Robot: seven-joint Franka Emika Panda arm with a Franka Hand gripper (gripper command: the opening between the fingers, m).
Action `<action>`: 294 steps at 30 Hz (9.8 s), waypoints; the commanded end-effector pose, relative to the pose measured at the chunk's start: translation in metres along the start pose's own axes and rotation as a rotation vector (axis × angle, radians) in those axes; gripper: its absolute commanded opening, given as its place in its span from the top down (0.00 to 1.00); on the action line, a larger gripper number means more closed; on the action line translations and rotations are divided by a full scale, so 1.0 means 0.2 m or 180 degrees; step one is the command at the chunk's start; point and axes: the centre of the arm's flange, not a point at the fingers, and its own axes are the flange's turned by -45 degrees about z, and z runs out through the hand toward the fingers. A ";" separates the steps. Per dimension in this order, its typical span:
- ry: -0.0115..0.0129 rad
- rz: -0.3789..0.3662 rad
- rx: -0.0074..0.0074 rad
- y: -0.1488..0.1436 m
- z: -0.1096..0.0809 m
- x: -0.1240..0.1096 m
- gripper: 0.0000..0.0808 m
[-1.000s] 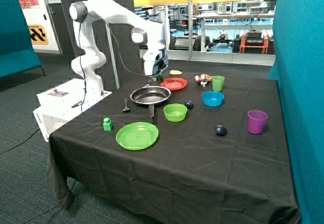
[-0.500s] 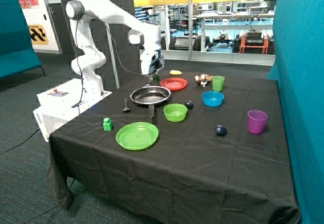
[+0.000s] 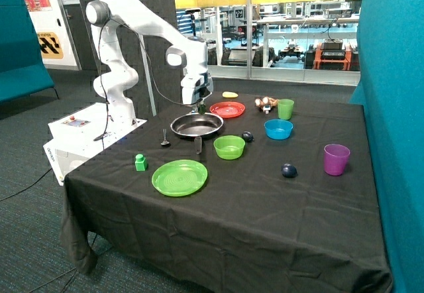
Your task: Cook the capsicum and place it on a plate
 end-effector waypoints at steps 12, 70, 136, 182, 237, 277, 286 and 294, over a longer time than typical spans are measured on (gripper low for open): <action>-0.00106 0.0084 0.00028 0.00 0.26 -0.05 1.00; -0.00105 -0.0031 0.00030 0.04 0.34 -0.04 0.00; -0.00101 -0.0713 0.00041 -0.18 -0.38 0.05 0.01; -0.00105 -0.0141 0.00031 0.11 -0.35 0.09 0.01; -0.00105 -0.0075 0.00030 0.04 0.11 -0.07 0.00; -0.00105 -0.0037 0.00030 0.05 0.30 -0.03 0.00; -0.00105 -0.0031 0.00030 0.04 0.32 -0.02 0.00; -0.00105 -0.0023 0.00029 0.03 0.34 -0.02 0.02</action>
